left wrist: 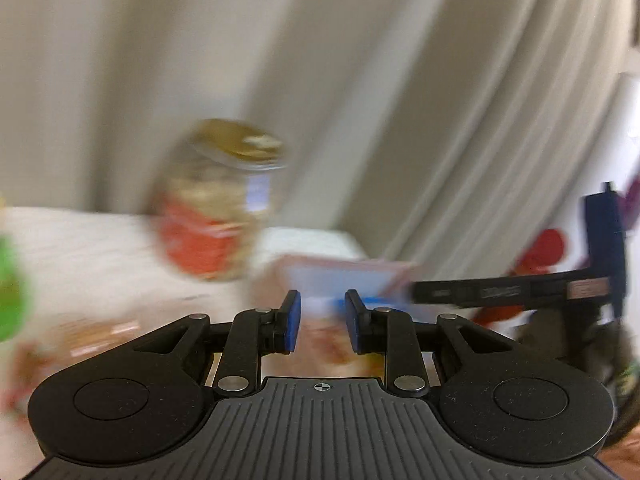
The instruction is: Organize snacks
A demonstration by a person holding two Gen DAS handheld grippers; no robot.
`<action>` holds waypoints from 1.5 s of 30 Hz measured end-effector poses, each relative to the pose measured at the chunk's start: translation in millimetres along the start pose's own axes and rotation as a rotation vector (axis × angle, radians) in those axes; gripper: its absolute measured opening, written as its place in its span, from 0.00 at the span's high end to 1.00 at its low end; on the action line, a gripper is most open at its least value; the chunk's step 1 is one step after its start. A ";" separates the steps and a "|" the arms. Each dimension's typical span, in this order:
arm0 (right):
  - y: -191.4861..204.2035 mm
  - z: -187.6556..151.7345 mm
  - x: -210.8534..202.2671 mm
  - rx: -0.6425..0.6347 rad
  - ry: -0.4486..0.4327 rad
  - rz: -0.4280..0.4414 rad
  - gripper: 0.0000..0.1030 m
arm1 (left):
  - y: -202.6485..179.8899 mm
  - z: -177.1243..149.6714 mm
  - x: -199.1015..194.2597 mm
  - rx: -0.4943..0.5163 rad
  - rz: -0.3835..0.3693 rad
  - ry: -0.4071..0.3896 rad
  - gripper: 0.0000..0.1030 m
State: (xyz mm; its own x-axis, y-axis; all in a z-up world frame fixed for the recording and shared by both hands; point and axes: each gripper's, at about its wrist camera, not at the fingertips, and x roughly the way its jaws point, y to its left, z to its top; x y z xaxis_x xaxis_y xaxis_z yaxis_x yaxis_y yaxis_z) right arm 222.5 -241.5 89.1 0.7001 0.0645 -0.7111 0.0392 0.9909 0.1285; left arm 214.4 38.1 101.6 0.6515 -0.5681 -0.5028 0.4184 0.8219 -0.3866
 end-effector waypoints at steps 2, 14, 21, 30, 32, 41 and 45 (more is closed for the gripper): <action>3.1 -6.4 3.5 0.000 0.020 -0.003 0.14 | 12.5 -11.0 -11.9 0.003 0.069 -0.005 0.73; 123.7 -36.9 -7.6 -0.193 0.044 0.094 0.14 | 36.1 -87.0 -70.3 0.006 0.218 -0.006 0.73; 207.0 -50.5 21.0 -0.291 0.155 0.121 0.18 | 74.1 -114.8 -107.6 -0.178 0.248 0.014 0.73; 253.0 -58.8 36.6 -0.366 0.129 0.082 0.43 | 92.9 -125.8 -127.1 -0.228 0.267 -0.004 0.73; 261.0 -57.6 30.6 -0.393 0.109 0.115 0.36 | 92.1 -124.6 -129.3 -0.214 0.284 -0.009 0.73; 297.0 -83.8 59.0 -0.480 0.145 0.117 0.19 | 88.4 -132.4 -127.9 -0.206 0.283 0.029 0.73; 300.3 -93.8 52.3 -0.522 0.162 0.093 0.28 | 87.1 -133.9 -127.5 -0.210 0.259 0.038 0.73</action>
State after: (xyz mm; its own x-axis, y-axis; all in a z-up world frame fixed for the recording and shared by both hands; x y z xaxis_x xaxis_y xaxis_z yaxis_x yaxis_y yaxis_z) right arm 204.1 70.6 25.7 0.5632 0.1309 -0.8159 -0.4050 0.9044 -0.1345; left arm 83.0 176.6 28.6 0.6937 -0.3460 -0.6317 0.1002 0.9149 -0.3910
